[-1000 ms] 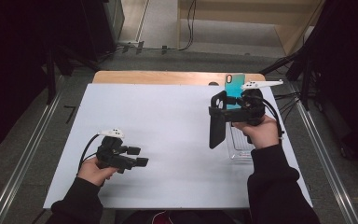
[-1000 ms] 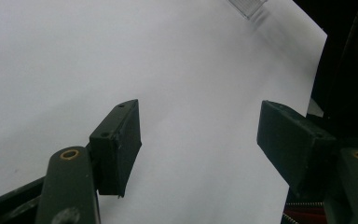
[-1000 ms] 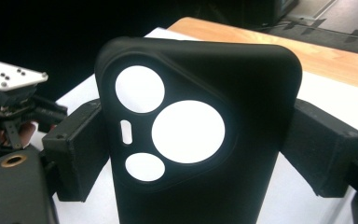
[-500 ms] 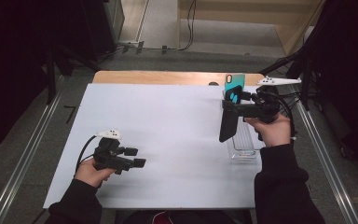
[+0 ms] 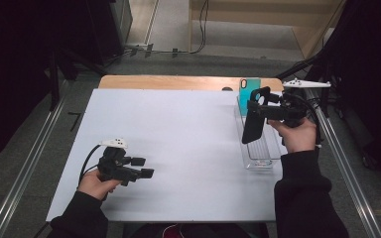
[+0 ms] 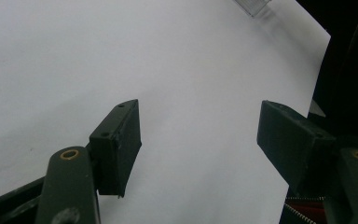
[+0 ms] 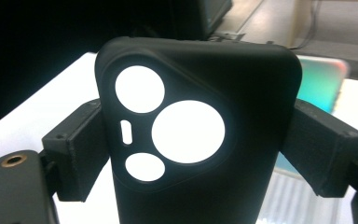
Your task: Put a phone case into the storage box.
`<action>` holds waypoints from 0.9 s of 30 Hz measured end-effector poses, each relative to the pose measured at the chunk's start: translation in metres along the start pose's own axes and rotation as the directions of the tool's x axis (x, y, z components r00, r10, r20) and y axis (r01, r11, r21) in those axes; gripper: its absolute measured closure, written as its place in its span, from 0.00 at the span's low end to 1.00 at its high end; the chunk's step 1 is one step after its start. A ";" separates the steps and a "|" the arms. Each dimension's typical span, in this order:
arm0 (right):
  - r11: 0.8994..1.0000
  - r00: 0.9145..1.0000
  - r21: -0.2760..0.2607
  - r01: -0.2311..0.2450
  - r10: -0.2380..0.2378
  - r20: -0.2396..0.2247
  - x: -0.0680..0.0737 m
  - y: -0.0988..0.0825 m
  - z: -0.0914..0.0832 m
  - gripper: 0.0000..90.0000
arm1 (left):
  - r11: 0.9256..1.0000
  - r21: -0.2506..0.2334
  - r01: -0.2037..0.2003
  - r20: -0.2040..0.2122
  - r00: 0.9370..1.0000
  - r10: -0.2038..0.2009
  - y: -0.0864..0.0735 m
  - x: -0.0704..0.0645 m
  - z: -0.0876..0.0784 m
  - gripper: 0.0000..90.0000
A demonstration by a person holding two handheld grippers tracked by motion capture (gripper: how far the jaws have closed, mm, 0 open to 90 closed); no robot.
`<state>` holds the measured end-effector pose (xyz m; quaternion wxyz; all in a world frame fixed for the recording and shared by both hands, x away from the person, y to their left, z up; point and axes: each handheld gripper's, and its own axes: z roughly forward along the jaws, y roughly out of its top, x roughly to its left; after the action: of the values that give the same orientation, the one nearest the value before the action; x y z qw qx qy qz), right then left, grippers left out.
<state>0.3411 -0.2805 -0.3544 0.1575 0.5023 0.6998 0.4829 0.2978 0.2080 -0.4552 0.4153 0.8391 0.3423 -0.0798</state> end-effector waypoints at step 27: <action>0.998 0.970 -0.028 -0.062 0.067 0.233 -0.034 0.025 0.034 0.14 | 1.000 -0.008 0.013 0.004 1.000 -0.013 -0.002 0.004 -0.002 0.34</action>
<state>0.3934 -0.2912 -0.3592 0.2280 0.5766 0.6546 0.4325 0.2992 0.2123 -0.4566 0.4187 0.8350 0.3472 -0.0828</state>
